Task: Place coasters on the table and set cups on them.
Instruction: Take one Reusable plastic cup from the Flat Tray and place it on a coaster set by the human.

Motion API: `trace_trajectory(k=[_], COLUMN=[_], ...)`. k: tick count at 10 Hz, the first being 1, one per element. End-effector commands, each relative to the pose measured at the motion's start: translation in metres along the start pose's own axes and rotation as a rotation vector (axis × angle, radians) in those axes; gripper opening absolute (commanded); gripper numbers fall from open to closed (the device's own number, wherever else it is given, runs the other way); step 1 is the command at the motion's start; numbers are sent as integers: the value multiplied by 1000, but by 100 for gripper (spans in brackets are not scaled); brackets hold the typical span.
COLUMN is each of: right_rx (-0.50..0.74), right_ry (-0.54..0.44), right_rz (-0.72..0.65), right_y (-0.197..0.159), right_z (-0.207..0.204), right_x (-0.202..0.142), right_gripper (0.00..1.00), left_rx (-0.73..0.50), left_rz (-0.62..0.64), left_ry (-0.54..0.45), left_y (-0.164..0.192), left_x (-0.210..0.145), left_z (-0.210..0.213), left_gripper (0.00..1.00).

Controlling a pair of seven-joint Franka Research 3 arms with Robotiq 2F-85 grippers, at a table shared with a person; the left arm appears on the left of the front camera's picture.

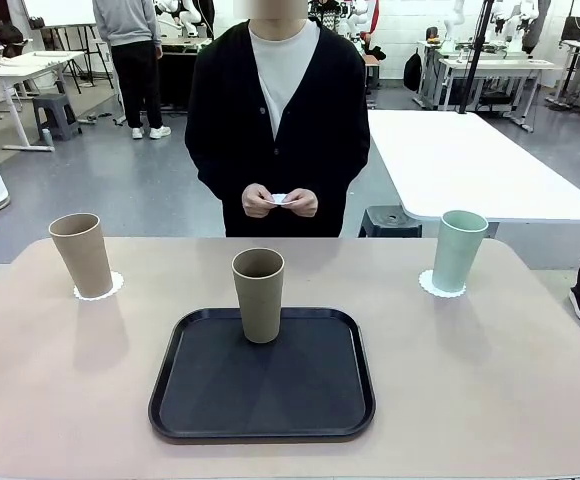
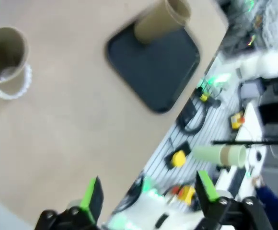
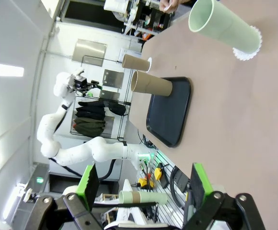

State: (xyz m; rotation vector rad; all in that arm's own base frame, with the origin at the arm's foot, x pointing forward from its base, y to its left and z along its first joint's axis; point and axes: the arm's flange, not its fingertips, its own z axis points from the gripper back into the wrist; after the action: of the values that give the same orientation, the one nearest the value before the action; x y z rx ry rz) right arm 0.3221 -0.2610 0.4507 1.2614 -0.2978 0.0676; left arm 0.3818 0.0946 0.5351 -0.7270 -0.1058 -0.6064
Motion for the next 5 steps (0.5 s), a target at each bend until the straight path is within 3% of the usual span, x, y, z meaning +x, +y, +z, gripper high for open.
trace_trajectory(k=[1, 3, 5], right_rx=[1, 1, 1], right_ry=[-15, -15, -15], right_rz=[-12, -12, -12], right_y=[3, 3, 3], right_z=[0, 0, 0], right_x=[3, 3, 3], right_gripper=[100, 100, 100], left_rx=[-34, -164, -253], left_rz=[115, 136, 150], left_ry=[-210, -375, -445], left_y=[25, 67, 94], left_x=[-25, -55, -88], left_z=[7, 8, 7], left_gripper=[100, 100, 100])
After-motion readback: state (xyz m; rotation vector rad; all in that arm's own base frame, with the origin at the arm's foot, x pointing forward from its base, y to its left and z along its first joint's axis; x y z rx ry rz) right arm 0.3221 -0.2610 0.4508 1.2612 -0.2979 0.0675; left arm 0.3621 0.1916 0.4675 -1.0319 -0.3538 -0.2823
